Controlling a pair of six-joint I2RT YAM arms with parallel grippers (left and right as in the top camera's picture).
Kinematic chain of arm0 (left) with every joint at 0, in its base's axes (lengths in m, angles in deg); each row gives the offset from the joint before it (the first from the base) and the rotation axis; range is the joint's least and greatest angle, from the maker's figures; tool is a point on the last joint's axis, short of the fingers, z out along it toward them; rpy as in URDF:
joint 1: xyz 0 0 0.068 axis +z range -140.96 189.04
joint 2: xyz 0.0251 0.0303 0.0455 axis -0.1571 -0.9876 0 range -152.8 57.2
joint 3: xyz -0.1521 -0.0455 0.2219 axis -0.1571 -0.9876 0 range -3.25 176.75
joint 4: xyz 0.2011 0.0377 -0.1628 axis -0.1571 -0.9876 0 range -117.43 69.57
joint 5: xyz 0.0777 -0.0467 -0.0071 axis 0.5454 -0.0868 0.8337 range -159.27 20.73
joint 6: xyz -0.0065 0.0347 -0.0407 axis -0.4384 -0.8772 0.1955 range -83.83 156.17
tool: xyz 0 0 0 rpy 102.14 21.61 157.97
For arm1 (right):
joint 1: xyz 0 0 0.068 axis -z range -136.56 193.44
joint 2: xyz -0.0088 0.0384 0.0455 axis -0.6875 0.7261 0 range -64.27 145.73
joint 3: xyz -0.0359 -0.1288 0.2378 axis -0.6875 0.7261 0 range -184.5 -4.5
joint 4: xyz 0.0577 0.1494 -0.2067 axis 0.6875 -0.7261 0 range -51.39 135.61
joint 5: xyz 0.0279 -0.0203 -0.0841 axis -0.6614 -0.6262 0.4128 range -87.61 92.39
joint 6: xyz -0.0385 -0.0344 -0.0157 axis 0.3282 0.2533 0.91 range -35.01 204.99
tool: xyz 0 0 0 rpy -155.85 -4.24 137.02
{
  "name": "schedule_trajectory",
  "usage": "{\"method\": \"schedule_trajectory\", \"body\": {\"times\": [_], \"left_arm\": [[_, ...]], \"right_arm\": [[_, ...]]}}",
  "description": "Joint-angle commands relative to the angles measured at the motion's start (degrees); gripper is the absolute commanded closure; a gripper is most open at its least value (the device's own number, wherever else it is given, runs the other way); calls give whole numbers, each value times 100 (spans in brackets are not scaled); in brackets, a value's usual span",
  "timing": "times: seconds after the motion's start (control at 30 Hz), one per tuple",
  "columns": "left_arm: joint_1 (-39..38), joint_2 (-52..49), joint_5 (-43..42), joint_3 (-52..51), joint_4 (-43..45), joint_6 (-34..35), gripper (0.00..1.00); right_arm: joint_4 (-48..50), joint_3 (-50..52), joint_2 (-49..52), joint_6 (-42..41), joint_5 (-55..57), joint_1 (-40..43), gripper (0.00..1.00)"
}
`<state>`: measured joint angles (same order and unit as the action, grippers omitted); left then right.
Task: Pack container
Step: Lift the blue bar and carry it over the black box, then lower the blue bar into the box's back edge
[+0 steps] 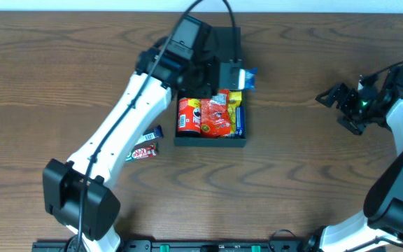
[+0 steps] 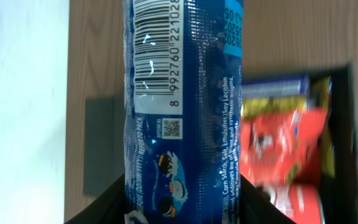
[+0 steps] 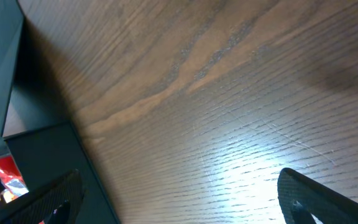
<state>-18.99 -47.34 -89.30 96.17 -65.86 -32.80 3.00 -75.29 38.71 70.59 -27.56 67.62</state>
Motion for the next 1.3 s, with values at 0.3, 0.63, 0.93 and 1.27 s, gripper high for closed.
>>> {"method": "schedule_trajectory", "body": {"times": [0.3, 0.63, 0.93, 1.27], "left_arm": [[175, -656, 337, 232, -269, -586, 94], [170, -1200, -160, 232, -256, -514, 94], [177, -1606, -179, 232, -44, -516, 95], [203, -1998, -269, 232, 275, -337, 94]], "right_arm": [[-216, -111, -149, 247, -26, -26, 1], [-286, -111, -149, 295, -2, -26, 1], [-367, -111, -149, 424, 0, -26, 1], [-466, -111, -149, 529, 22, -26, 1]]}}
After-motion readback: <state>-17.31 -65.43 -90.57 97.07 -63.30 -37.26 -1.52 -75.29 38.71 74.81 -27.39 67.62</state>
